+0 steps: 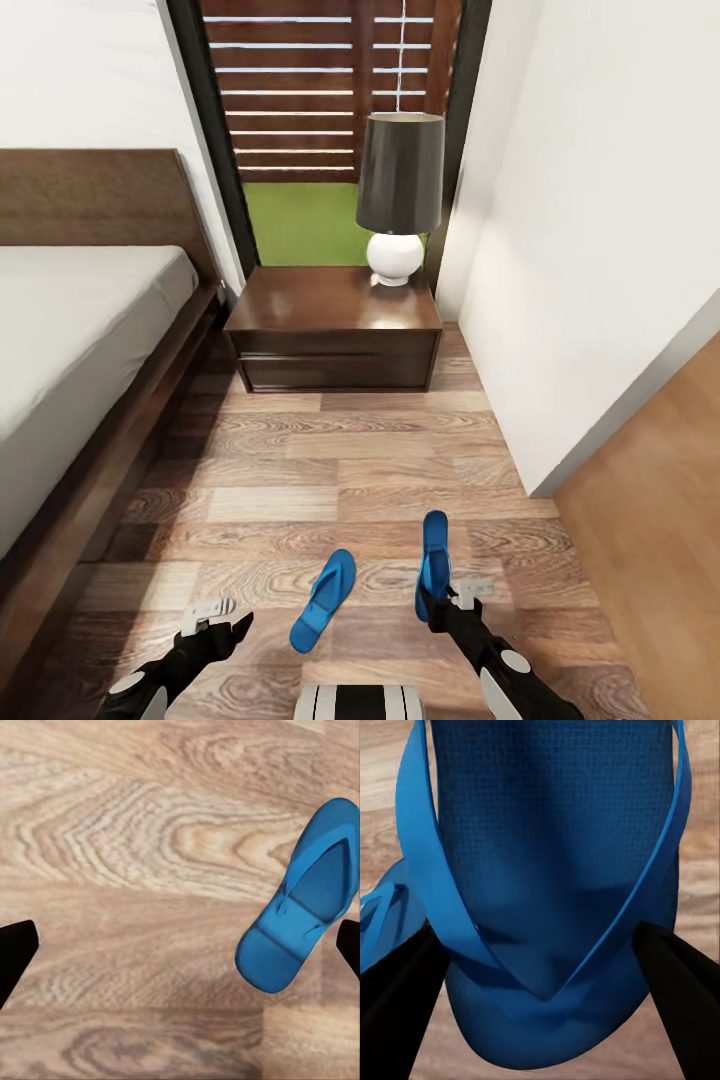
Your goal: In the bedroom, move the book from the bed onto either nightstand, and place the two sandals side by side next to the bed.
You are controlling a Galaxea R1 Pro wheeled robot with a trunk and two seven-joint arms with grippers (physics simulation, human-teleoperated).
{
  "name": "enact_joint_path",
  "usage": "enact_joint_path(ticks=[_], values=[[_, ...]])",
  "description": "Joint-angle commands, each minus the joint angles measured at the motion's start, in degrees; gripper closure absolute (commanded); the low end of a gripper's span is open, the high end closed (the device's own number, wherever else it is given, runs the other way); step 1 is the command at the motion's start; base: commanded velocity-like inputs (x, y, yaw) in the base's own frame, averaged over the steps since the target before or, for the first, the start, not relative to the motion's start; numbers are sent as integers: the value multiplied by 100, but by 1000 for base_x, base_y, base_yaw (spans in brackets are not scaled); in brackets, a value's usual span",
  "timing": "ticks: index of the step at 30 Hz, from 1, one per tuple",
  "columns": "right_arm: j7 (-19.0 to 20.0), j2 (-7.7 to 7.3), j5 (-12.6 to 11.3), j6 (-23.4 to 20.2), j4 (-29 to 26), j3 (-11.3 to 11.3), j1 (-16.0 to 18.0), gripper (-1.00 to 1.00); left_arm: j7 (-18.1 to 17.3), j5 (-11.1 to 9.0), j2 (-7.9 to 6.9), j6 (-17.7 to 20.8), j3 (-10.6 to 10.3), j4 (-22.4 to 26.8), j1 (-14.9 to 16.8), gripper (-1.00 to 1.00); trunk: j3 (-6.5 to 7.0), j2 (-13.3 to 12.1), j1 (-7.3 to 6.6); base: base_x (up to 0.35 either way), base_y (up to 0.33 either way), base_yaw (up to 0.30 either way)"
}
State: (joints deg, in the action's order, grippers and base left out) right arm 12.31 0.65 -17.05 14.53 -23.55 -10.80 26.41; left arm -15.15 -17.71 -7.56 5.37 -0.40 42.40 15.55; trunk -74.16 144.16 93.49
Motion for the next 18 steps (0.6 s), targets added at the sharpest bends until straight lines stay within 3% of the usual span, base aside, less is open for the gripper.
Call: enact_joint_path(ticks=[1,18], values=[[16,-3,-62,23,8,-28,5,100,-14,-59,-3,43,-4,5,0,-100,-4,2,-1,0,113,-121],[17,-3,-62,23,8,-28,5,100,-14,-57,0,43,-4,5,0,-100,-4,2,-1,0,12,-262]])
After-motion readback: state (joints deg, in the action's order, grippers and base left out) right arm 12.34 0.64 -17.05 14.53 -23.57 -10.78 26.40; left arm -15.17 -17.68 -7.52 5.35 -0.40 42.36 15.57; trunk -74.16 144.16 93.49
